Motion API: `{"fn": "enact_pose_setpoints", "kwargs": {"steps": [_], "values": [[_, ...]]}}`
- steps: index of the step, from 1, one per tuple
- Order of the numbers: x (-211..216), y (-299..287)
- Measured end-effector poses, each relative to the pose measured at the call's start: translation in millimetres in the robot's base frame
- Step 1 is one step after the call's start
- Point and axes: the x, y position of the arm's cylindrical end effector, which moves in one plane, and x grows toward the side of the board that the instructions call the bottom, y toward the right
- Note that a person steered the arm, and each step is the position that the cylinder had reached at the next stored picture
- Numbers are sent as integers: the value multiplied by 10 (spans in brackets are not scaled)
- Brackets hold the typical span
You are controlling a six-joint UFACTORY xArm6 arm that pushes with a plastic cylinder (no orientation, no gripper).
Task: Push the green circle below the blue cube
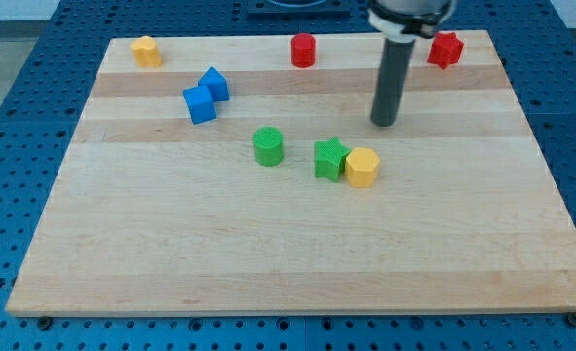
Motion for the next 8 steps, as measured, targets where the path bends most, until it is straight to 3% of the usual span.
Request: {"fn": "enact_pose_setpoints", "kwargs": {"steps": [5, 8], "values": [[624, -1200], [486, -1727]]}}
